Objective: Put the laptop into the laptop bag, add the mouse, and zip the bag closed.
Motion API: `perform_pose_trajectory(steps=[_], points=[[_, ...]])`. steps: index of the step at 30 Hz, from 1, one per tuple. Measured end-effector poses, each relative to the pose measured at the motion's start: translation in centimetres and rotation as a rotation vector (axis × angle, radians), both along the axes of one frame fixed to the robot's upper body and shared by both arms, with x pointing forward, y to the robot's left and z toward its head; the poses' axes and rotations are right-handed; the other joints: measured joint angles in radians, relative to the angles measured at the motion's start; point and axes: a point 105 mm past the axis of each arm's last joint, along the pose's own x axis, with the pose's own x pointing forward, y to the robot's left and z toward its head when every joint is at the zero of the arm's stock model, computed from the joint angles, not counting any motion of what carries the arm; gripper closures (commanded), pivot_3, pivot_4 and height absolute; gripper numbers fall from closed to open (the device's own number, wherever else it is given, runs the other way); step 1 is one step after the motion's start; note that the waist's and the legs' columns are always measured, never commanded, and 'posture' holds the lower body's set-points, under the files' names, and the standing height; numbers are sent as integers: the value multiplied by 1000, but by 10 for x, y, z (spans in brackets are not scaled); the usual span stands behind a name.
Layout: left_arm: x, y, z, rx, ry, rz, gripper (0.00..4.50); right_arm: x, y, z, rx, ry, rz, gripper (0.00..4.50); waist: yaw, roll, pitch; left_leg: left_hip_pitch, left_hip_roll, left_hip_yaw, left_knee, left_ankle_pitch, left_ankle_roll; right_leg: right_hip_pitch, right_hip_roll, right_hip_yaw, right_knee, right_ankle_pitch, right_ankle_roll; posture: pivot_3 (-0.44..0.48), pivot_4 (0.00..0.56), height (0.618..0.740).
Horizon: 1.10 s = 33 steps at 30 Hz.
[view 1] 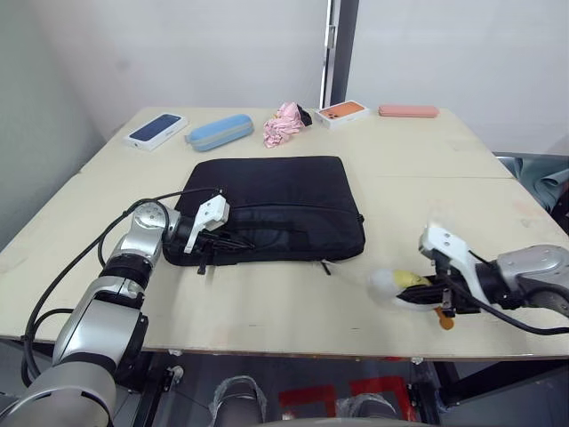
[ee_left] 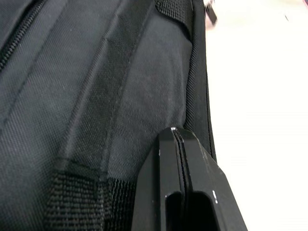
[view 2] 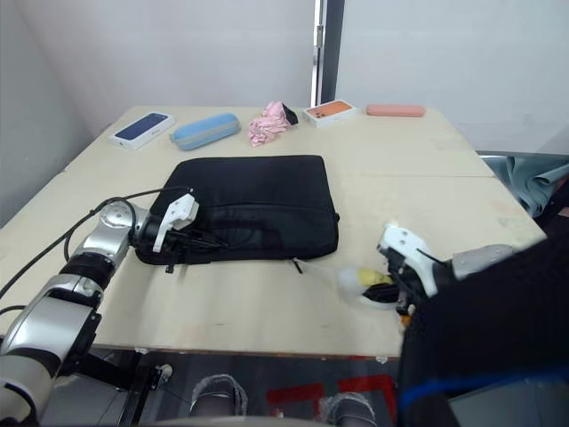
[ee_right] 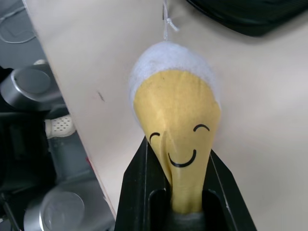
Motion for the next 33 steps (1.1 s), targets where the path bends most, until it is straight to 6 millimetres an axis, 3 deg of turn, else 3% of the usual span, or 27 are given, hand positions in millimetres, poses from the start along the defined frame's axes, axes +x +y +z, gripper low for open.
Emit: perform_pose_trajectory(steps=[9,14,24,33], points=[[-1,3,-5,3,-4,3,4500,15,-32,-2,-83,-32,-103,4478,0,2,-1,1,0,1,0,0,0,0,0,2,1,0,0,0,150,740],[-2,6,-9,-5,3,17,4500,42,-65,7,-207,-114,-207,4478,-9,2,-2,6,-1,5,0,0,1,1,0,5,1,1,-1,0,150,740],[-3,8,-10,-34,19,36,4500,50,-68,5,-237,-113,-182,4478,-12,3,-2,10,-1,10,-2,0,1,1,0,7,1,0,-1,0,150,740],[-3,1,6,-132,119,53,4500,51,-65,5,-234,-109,-165,4478,-11,2,0,5,0,10,-4,0,2,-2,1,7,-1,0,-1,0,150,740]])
